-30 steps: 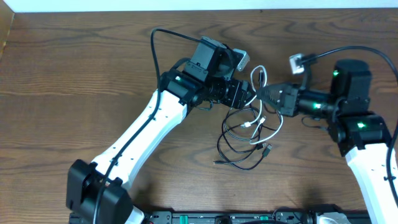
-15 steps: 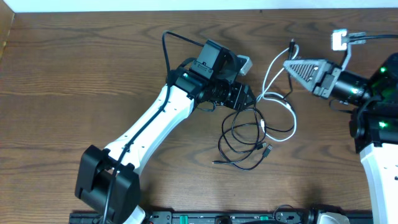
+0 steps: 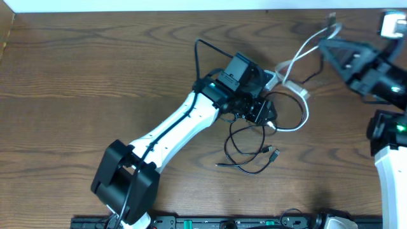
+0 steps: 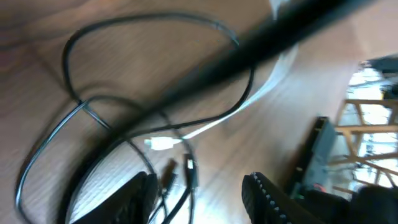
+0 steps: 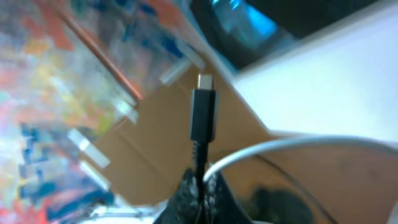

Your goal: Untangle cables

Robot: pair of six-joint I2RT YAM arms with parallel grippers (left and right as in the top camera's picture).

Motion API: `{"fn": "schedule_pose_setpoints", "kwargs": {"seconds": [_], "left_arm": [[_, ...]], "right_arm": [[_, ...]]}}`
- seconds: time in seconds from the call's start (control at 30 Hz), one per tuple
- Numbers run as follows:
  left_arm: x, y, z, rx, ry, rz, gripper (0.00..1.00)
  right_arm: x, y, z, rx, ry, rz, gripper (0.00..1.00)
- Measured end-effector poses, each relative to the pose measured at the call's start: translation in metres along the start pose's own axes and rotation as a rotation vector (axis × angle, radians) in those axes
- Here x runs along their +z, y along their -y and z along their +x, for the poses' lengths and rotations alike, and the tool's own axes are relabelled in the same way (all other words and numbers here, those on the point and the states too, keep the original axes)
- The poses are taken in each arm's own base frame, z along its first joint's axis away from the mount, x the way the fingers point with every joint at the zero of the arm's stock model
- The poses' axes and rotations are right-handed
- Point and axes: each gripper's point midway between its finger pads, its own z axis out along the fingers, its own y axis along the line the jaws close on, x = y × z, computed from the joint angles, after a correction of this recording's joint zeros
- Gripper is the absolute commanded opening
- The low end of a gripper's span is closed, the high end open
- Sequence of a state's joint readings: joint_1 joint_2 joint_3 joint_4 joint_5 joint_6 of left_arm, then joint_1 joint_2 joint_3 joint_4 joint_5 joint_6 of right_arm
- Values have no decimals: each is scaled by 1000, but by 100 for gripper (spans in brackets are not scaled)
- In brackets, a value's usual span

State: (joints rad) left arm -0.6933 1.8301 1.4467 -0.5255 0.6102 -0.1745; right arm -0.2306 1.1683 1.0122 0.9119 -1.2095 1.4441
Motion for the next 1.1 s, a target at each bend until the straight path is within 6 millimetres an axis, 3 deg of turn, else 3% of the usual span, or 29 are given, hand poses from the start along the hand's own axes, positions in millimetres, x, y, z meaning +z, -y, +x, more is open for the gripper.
{"fn": "schedule_pose_setpoints", "kwargs": {"seconds": [0.1,0.4,0.53,0.63,0.8,0.87,1.1], "left_arm": [[6,-18,0,-51,1,-73,49],[4,-48,-8,-104,52,-222,50],[2,-54,-16,-95,90,-258,50],[0,-54,-28,-77,136,-263,60],[-2,-50,-46,-43,207,-254,64],[-2,-51,-49,-31,220,-259,68],[-3,-52,-52,6,227,-270,69]], "right_arm": [[-9,-6,-9,53,31,7,1],[-18,19,-6,260,17,77,1],[-18,24,-2,275,0,88,1],[-19,29,0,295,-9,102,1],[-19,32,3,290,-22,106,1],[-19,32,4,284,-26,106,1],[-19,31,7,282,-47,103,1]]}}
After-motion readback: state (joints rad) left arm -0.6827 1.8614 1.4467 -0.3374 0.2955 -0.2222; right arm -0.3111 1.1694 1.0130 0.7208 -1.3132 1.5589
